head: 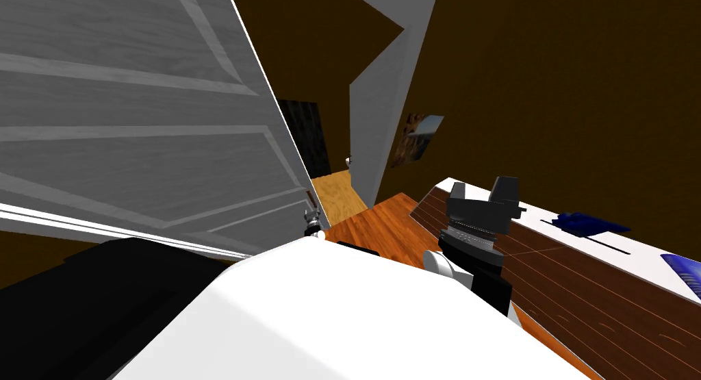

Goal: Push the door open

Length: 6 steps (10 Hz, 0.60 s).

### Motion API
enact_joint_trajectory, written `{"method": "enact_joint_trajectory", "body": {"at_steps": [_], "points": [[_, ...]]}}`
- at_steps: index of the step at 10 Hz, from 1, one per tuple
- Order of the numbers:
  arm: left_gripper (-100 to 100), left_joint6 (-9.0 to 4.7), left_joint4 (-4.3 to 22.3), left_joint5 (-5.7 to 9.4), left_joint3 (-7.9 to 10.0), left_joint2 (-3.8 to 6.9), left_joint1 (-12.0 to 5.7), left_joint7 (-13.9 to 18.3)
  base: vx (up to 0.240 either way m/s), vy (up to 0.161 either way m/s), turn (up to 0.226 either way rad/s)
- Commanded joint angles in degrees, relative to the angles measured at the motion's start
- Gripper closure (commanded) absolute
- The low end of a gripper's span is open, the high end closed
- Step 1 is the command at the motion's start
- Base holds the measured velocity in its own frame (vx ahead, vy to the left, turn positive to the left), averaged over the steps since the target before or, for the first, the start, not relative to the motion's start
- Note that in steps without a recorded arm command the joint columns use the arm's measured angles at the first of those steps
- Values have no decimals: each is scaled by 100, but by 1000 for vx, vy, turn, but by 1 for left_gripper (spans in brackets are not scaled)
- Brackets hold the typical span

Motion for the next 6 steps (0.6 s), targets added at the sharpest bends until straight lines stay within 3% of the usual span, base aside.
{"method": "enact_joint_trajectory", "body": {"at_steps": [1, 6], "points": [[-100, -16, 30, 9, 13, 10, -7, 23, 190, 119, -36], [-100, -62, 120, 30, 41, 40, -15, 96, 157, 135, -26]]}}
